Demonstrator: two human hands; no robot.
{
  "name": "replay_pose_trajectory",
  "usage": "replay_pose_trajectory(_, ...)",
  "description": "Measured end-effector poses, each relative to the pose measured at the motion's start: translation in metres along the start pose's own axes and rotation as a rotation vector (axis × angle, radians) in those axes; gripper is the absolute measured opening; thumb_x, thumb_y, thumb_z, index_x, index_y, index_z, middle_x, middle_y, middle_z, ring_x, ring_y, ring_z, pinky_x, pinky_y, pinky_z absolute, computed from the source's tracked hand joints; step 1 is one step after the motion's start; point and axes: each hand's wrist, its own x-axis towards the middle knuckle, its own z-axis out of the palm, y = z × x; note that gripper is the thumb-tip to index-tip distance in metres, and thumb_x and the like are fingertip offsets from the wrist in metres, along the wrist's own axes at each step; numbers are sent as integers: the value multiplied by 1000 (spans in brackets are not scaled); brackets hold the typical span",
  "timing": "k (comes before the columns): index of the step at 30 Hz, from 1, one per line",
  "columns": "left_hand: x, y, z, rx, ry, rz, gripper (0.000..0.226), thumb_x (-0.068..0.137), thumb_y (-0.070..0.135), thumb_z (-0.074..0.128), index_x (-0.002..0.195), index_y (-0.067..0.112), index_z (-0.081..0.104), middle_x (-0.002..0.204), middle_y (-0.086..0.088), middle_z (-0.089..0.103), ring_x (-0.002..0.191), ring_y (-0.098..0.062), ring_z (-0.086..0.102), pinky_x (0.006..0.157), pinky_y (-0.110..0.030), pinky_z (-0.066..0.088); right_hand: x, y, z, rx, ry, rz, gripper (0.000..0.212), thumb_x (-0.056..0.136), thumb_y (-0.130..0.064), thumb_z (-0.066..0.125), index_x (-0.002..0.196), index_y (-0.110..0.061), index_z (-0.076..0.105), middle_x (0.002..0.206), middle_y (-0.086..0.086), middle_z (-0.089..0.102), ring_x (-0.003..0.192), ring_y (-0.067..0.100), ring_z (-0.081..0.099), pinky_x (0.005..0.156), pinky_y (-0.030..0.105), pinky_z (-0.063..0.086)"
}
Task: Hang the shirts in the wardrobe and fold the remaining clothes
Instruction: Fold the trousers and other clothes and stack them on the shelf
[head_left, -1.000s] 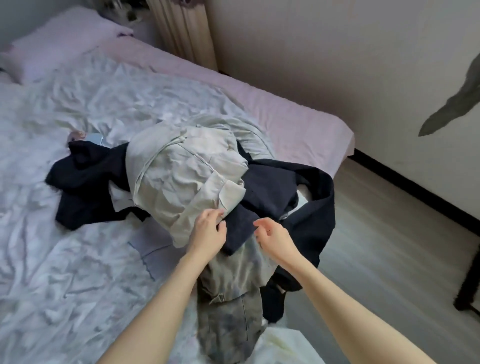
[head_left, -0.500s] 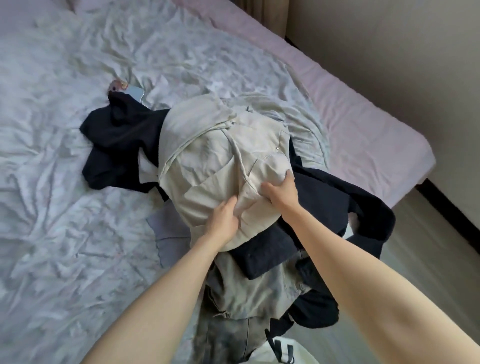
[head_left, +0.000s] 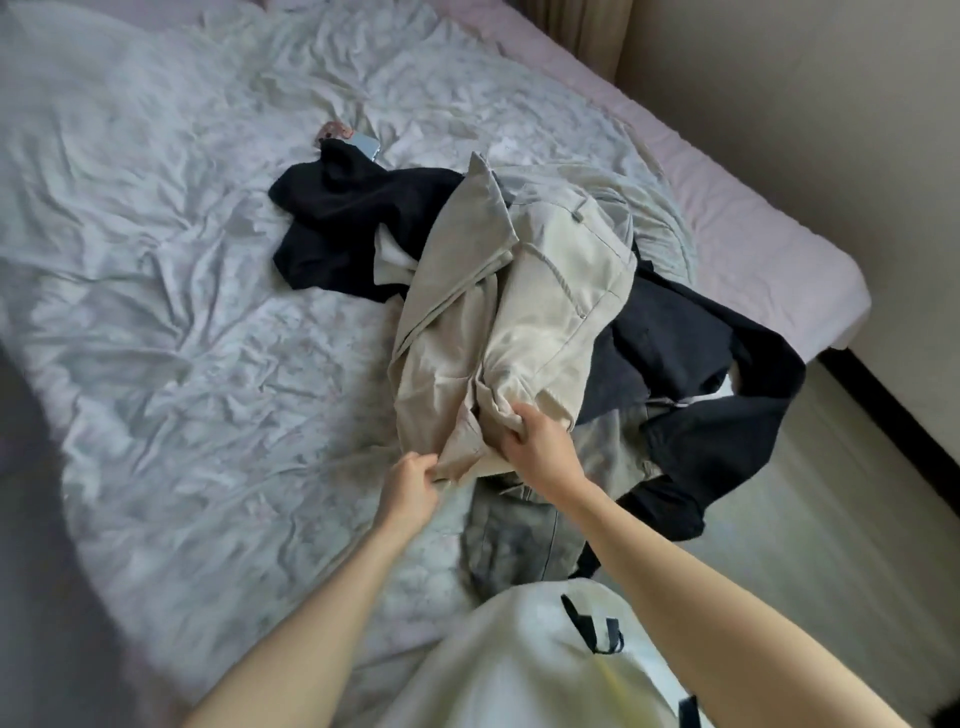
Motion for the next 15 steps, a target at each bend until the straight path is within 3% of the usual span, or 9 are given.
replay_pose_trajectory(4, -86, -92, -26, -6, -49, -110, 27, 83, -12, 47, 101, -9, 66, 100, -29, 62, 99, -39, 57, 79, -33, 37, -83, -24, 84, -149, -227, -23, 25, 84, -14, 51, 107, -9, 58, 99, 16, 66, 93, 33, 59, 73, 35, 46)
replay_pose_trajectory(8, -147, -171, -48, -105, -69, -257, 23, 82, -14, 46, 92, -12, 67, 97, -26, 68, 100, -39, 60, 70, -31, 40, -133, -46, 155, -231, -474, -9, 5, 85, -15, 47, 81, -13, 49, 98, 19, 64, 92, 35, 58, 65, 28, 34)
replay_pose_trajectory(10, -156, -191, -57, -69, -52, -283, 23, 85, -7, 49, 98, -3, 69, 103, -22, 68, 103, -36, 60, 72, -30, 41, -141, -53, 172, -244, -508, 14, 15, 88, -18, 46, 73, -15, 44, 101, 19, 63, 94, 35, 57, 66, 28, 32)
replay_pose_trajectory(12, -153, -198, -64, 26, -38, -308, 33, 90, 2, 46, 116, 8, 64, 121, -16, 61, 113, -30, 56, 85, -27, 41, -143, -55, 173, -235, -545, 47, 14, 92, -26, 47, 91, -14, 55, 108, 15, 62, 100, 31, 57, 71, 27, 36)
replay_pose_trajectory(13, -148, -197, -65, 50, -38, -303, 36, 90, 4, 44, 122, 11, 60, 127, -16, 56, 116, -29, 53, 91, -27, 40, -143, -53, 170, -223, -555, 56, 24, 93, -30, 46, 105, -13, 58, 110, 12, 62, 103, 30, 58, 75, 27, 39)
replay_pose_trajectory(15, -135, -189, -65, 42, -53, -256, 38, 90, 6, 44, 127, 11, 55, 129, -17, 50, 118, -28, 51, 97, -30, 39, -141, -43, 156, -200, -528, 78, 33, 96, -32, 43, 119, -13, 57, 112, 12, 65, 103, 29, 60, 83, 31, 47)
